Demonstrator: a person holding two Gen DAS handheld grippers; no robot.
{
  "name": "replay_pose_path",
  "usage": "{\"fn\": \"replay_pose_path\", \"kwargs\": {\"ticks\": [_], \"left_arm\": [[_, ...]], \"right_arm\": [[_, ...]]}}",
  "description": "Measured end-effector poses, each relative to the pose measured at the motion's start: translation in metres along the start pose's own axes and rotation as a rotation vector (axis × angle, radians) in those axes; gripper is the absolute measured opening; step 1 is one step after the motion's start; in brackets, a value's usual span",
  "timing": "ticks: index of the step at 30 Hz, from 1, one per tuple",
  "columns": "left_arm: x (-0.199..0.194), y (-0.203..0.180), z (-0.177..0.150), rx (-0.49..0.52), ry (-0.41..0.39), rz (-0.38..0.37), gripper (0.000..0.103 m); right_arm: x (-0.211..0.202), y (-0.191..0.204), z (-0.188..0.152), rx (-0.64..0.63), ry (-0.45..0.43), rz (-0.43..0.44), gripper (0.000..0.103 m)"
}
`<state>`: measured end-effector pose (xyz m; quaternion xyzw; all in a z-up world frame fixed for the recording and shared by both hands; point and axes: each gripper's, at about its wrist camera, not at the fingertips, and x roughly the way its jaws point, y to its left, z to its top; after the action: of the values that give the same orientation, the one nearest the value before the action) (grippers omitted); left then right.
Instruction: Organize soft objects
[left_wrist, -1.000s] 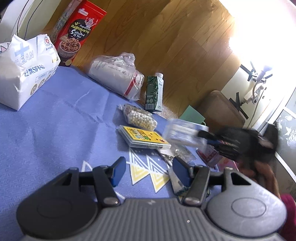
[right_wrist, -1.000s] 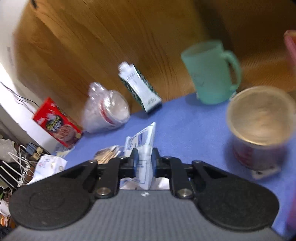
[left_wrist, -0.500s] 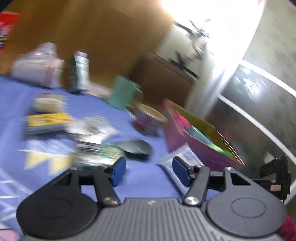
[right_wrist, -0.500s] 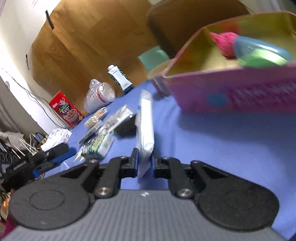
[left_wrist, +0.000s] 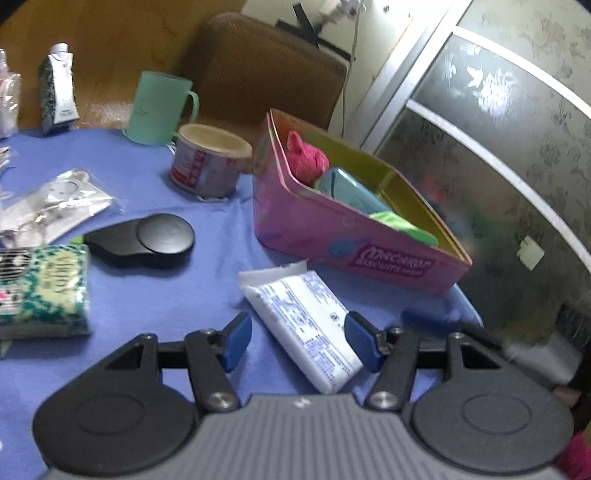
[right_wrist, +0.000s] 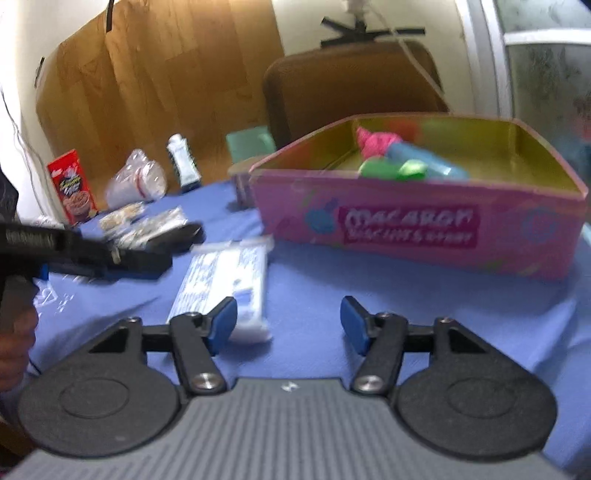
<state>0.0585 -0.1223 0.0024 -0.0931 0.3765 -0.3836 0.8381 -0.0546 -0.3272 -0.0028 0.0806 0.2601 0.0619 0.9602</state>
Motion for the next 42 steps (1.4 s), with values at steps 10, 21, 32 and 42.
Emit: {"fn": "replay_pose_path", "kwargs": {"ticks": [10,21,32,42], "left_arm": [[0.021,-0.010,0.004,0.016,0.042,0.022,0.060],[0.025,-0.010,0.007,0.018,0.061,0.030,0.060],[0.027,0.000,0.013,-0.023,0.079,-0.004,0.062],[0.027,-0.008,0.006,0.024,0.068,0.016,0.062]], "right_arm": [[0.028,-0.064,0.121,-0.032,0.104,0.023,0.029],[0.126,-0.128,0.154,-0.050,0.354,-0.257,0.029],[-0.036,-0.033,0.050,-0.214,-0.081,0.139,0.059],[0.035,0.012,-0.006,-0.337,0.141,0.200,0.080]]}}
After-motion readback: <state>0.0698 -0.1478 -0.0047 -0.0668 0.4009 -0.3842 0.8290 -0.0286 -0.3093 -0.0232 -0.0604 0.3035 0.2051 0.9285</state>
